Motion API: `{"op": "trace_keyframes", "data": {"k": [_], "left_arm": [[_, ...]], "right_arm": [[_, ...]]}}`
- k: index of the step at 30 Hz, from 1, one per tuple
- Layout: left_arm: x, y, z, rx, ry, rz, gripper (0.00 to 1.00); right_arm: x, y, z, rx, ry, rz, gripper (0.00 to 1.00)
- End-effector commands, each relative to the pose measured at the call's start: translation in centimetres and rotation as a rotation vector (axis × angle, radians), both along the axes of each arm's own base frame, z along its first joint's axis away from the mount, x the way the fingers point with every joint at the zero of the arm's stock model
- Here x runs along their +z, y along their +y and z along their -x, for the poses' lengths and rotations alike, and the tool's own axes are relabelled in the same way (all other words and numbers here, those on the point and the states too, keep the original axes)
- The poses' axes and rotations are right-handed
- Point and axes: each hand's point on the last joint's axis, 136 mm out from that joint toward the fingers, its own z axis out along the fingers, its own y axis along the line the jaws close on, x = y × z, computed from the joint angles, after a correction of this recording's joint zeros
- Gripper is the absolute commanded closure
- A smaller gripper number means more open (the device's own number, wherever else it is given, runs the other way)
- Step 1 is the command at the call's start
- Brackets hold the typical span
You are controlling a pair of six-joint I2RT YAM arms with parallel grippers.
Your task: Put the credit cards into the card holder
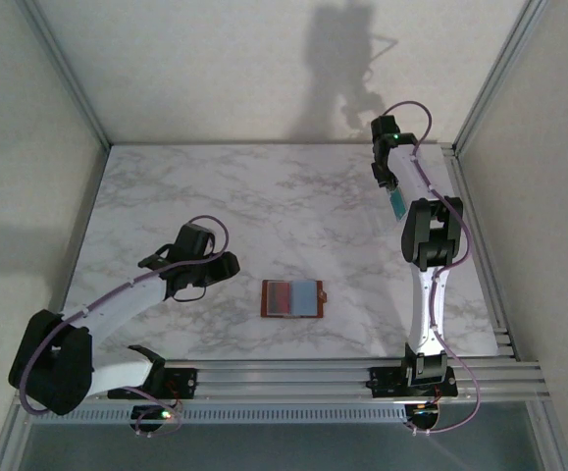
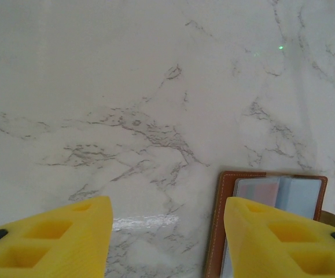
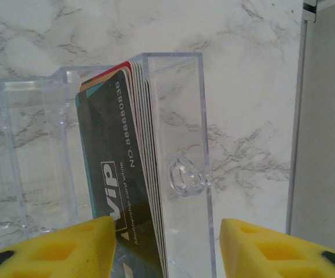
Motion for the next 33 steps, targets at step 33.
{"op": "trace_keyframes", "data": {"k": [33], "left_arm": [[-3.1,-0.1,0.8,-0.022,0.07,-0.036,0.47]], "right_arm": [[3.5,-0.5,0.7,-0.011,-0.025,0.097,0.79]]}}
